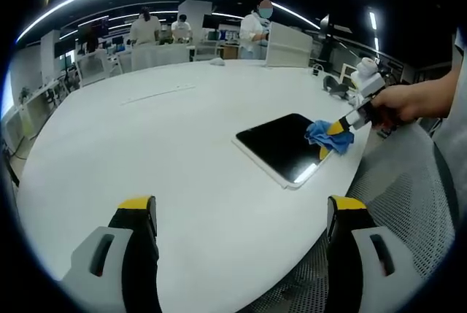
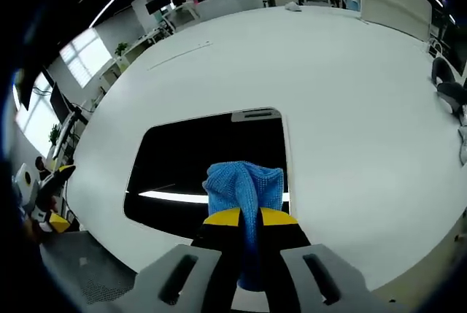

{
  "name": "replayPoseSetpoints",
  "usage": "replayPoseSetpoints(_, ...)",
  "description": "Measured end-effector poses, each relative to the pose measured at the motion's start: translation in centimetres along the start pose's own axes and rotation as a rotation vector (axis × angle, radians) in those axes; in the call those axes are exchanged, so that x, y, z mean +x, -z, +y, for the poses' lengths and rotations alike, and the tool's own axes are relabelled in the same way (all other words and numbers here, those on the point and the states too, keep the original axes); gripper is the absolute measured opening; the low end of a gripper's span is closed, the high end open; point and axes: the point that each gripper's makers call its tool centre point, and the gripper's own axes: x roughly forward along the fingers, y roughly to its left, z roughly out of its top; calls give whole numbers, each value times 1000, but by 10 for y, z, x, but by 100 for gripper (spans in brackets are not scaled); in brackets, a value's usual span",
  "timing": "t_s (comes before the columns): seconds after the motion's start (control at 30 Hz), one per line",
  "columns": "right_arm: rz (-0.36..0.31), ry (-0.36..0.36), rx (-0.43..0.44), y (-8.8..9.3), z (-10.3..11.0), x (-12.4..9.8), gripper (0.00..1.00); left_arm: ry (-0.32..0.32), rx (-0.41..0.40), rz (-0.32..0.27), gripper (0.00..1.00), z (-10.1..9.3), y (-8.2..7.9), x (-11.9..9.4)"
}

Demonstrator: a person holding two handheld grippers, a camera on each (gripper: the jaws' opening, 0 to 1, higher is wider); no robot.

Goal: Wipe the mirror surface with the cleaning cloth until all visible marks leave the cleaned area.

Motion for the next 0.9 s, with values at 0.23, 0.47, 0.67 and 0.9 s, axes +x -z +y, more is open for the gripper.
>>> replayPoseSetpoints(0.23,4,-17,9,1,10,2,3,1,1,12,97,0,3,0)
replayPoseSetpoints(0.47,9,-18,10,2,14,3,2,3,3,14,97,0,3,1)
replayPoseSetpoints(0.67,9,-28,24,2,19,4,2,2,-1,12,96,1,4,0)
replayPoseSetpoints(0.9,4,-27,19,3,23,5,2,3,-2,7,97,0,2,0)
